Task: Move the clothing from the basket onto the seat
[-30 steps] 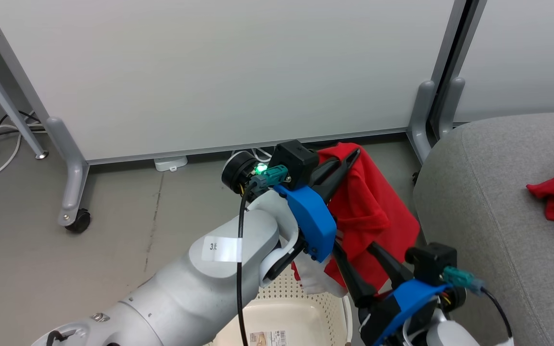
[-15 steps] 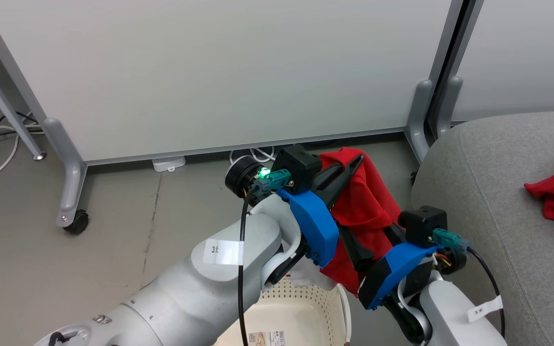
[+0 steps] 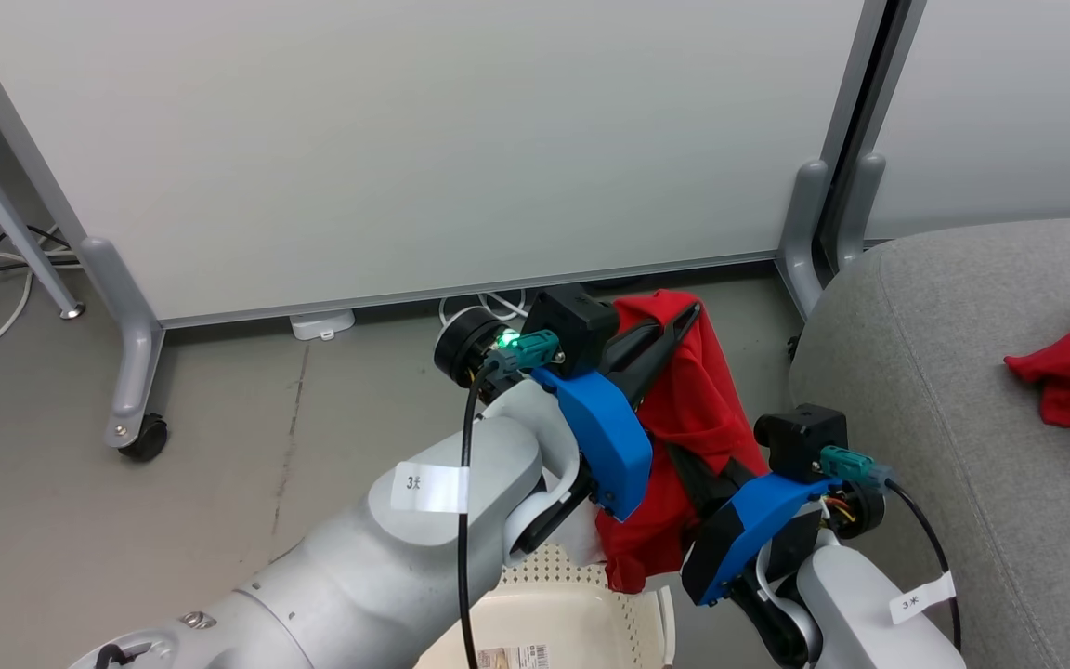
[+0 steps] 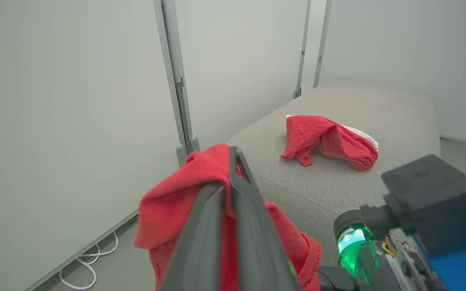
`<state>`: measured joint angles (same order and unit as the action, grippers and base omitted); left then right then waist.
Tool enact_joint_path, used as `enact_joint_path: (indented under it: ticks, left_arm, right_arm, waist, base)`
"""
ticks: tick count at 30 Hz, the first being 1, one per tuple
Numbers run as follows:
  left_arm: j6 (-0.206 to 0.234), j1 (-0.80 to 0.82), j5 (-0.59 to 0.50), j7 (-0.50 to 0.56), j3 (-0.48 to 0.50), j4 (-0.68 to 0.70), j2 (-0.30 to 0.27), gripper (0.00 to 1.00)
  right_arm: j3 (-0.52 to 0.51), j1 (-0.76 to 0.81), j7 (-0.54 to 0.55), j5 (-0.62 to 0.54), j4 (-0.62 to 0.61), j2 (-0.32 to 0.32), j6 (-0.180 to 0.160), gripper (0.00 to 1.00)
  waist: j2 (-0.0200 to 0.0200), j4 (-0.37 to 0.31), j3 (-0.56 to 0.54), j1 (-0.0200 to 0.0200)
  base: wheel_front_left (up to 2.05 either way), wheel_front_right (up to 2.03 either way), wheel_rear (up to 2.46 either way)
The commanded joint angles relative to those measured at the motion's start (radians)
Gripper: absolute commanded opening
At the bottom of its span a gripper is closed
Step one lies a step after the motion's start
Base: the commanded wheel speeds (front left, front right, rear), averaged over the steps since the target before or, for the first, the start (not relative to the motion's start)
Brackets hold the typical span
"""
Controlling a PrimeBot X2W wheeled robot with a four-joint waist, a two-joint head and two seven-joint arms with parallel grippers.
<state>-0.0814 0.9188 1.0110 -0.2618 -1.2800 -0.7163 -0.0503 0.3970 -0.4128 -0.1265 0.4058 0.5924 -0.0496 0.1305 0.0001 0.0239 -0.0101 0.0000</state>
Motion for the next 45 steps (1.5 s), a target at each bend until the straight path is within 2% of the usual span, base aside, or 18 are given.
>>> enact_joint_path:
  ticks: [1, 14, 15, 16, 17, 18, 24, 28, 36, 45]
  left_arm:
    - [-0.004, -0.009, 0.002, -0.005, -0.002, -0.003, 0.000, 0.00]
    - [-0.010, -0.017, 0.008, -0.005, -0.004, -0.019, 0.000, 0.00]
    - [-0.009, -0.016, 0.009, -0.005, -0.004, -0.020, 0.000, 0.16]
    - [-0.008, -0.016, 0.009, -0.005, -0.004, -0.020, 0.000, 0.44]
    - [-0.006, -0.017, 0.008, -0.005, -0.004, -0.020, 0.000, 0.63]
    - [-0.005, -0.017, 0.005, -0.005, -0.004, -0.018, 0.000, 1.00]
    - [-0.016, -0.068, -0.032, -0.004, 0.072, 0.011, -0.001, 1.00]
    - [-0.027, -0.145, -0.129, -0.004, 0.172, 0.037, -0.005, 1.00]
    - [-0.047, -0.379, -0.344, -0.004, 0.411, 0.151, -0.053, 1.00]
    - [-0.052, -0.518, -0.453, -0.004, 0.539, 0.213, -0.076, 1.00]
  right_arm:
    - [0.003, -0.015, -0.008, 0.001, 0.006, -0.002, 0.000, 0.00]
    - [0.017, -0.013, -0.024, 0.016, 0.022, -0.002, 0.000, 0.00]
    - [0.015, -0.014, -0.023, 0.016, 0.022, -0.002, 0.000, 0.00]
    - [0.014, -0.015, -0.024, 0.015, 0.023, -0.002, 0.000, 0.00]
    - [0.012, -0.016, -0.026, 0.014, 0.023, -0.002, 0.000, 0.00]
    - [0.011, -0.017, -0.027, 0.013, 0.023, -0.002, 0.000, 0.00]
    - [0.006, -0.018, -0.035, 0.015, 0.016, -0.001, 0.000, 0.00]
    - [-0.006, -0.015, -0.037, 0.004, 0.013, -0.002, 0.000, 0.00]
    - [-0.047, 0.009, -0.034, -0.015, -0.004, -0.002, 0.000, 0.00]
    - [-0.092, 0.042, -0.031, -0.015, -0.029, -0.001, 0.000, 0.00]
  waist:
    - [-0.0001, -0.001, -0.001, 0.0000]
    - [-0.0001, -0.008, -0.007, 0.0000]
    - [-0.0001, -0.008, -0.007, 0.0000]
    - [-0.0001, -0.008, -0.007, 0.0000]
    - [-0.0001, -0.008, -0.007, 0.0000]
    - [-0.0001, -0.008, -0.006, 0.0000]
    - [-0.0001, -0.011, -0.004, 0.0000]
    - [-0.0001, -0.012, -0.001, 0.0000]
    - [-0.0001, -0.006, 0.006, 0.0000]
    - [-0.0001, 0.005, 0.010, 0.0000]
  base:
    - [0.00, 0.00, 0.00]
    - [0.00, 0.00, 0.00]
    - [0.00, 0.00, 0.00]
    - [0.00, 0.00, 0.00]
    - [0.00, 0.00, 0.00]
    - [0.00, 0.00, 0.00]
    - [0.00, 0.00, 0.00]
    - [0.00, 0.00, 0.00]
    - [0.00, 0.00, 0.00]
    - [0.00, 0.00, 0.00]
